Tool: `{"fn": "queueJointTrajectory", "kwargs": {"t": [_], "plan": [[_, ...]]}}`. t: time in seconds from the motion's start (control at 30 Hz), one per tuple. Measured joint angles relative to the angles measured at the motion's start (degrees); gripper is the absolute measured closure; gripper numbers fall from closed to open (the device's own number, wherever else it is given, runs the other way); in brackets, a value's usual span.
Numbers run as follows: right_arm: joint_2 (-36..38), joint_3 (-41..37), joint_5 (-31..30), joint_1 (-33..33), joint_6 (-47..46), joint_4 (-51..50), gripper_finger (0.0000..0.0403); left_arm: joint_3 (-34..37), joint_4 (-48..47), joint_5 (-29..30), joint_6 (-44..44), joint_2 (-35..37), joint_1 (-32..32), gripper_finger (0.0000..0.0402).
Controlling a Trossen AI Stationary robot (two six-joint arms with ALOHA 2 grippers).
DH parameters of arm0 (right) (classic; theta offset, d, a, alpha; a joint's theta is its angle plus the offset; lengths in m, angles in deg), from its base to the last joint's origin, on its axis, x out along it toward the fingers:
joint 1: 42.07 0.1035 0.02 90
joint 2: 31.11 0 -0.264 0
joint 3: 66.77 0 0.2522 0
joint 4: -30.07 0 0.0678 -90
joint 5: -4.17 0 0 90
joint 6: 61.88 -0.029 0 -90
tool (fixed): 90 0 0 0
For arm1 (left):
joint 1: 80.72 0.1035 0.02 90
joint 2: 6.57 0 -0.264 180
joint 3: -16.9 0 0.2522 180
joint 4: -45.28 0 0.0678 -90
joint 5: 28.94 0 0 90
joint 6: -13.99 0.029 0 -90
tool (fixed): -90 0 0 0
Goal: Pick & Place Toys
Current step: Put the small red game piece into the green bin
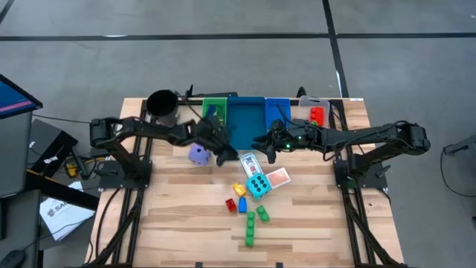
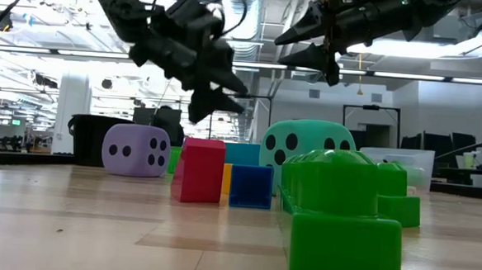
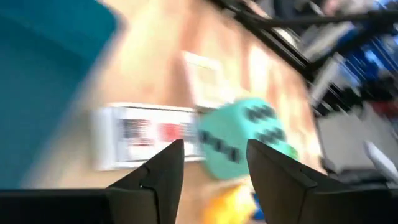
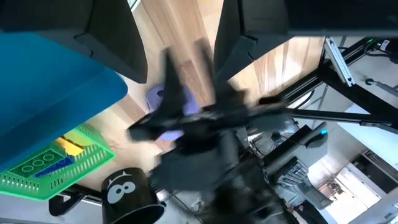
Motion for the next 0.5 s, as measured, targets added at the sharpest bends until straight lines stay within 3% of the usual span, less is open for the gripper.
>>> {"fn": "queueJointTrajectory", "kwargs": {"t": [0.27,0.5], "plan": [[0.0,0.02,0.18,2.07,0.21,-3.26,0.0223,0.02,0.01,0.01,1.42,0.0,-10.27,0.0236],[0.0,0.12,0.13,7.15,0.79,-4.43,0.0224,0.02,-0.04,0.07,1.7,0.0,-13.45,0.0238]]}}
